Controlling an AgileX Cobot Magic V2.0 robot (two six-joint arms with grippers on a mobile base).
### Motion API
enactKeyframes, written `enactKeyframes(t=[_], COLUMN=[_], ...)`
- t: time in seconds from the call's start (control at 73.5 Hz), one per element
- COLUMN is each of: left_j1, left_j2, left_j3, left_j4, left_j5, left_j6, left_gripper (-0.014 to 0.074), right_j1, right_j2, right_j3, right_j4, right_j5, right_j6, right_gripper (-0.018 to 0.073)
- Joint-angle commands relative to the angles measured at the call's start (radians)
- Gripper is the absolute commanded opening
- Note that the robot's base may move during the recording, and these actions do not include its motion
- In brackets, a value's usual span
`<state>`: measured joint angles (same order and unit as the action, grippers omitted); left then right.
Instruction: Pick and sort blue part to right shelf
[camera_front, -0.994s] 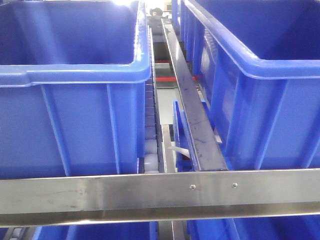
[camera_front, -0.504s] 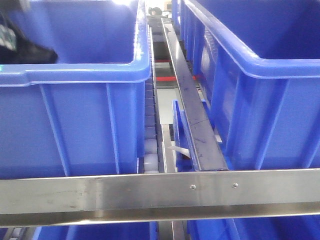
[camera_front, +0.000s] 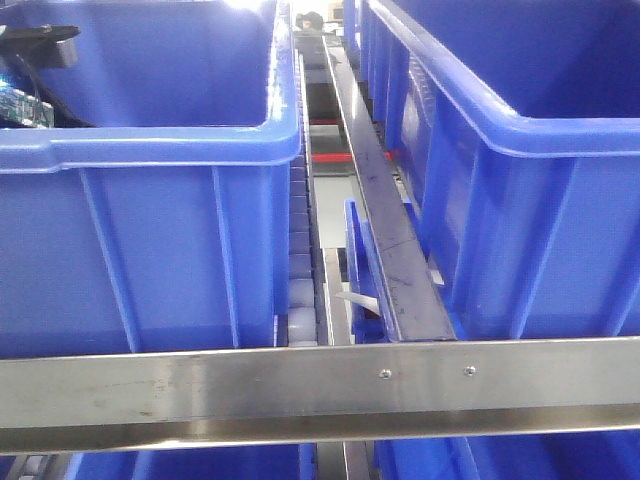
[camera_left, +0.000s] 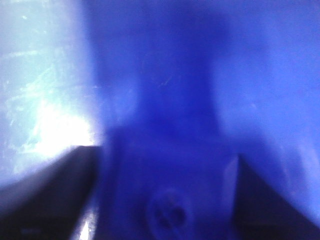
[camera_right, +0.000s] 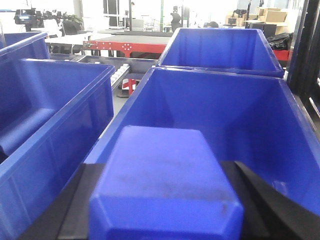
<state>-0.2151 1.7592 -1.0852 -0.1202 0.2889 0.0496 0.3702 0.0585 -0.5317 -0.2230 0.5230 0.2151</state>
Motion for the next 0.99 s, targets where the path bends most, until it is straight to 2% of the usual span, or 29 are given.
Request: enactKeyframes(t=[0.0, 0.177, 0.245, 0.408, 0.544, 0.708, 0.98], left_j1=[-0.008, -0.008, -0.008, -0.008, -0.008, -0.008, -0.008], left_j2=[-0.046, -0.107, -0.157, -0.325, -0.484, -0.642, -0.883], left_j3=[-0.033, -0.033, -0.033, -0.018, 0.032, 0.116, 0.266], left_j4=[-0.013, -0.019, -0.019, -0.003, 0.004, 0.008, 0.046], left_j5=[-0.043, 0.001, 0.038, 0.098, 0.126, 0.131, 0.088], left_j6=[-0.009, -0.009, -0.009, -0.009, -0.009, -0.009, -0.009], left_gripper=[0.0715, 0.0709, 0.068, 0.0482, 0.0275, 0.013, 0.0127], right_j1=[-0.003, -0.003, -0.003, -0.003, -0.003, -0.003, -0.016], right_j2=[0.017, 0.017, 0.019, 0.081, 0.218, 0.433, 0.863], right_j3=[-0.026, -0.026, -0.026, -0.028, -0.062, -0.192, -0.544], right_j4=[-0.015, -0.016, -0.022, -0.03, -0.03, -0.03, -0.03], right_j5=[-0.087, -0.057, -0.061, -0.057, -0.059, -0.05, 0.163], right_j6=[-0.002, -0.002, -0.002, 0.007, 0.081, 0.097, 0.104], right_gripper=[0.0288, 0.0288, 0.0288, 0.0288, 0.0288, 0.0288, 0.0288])
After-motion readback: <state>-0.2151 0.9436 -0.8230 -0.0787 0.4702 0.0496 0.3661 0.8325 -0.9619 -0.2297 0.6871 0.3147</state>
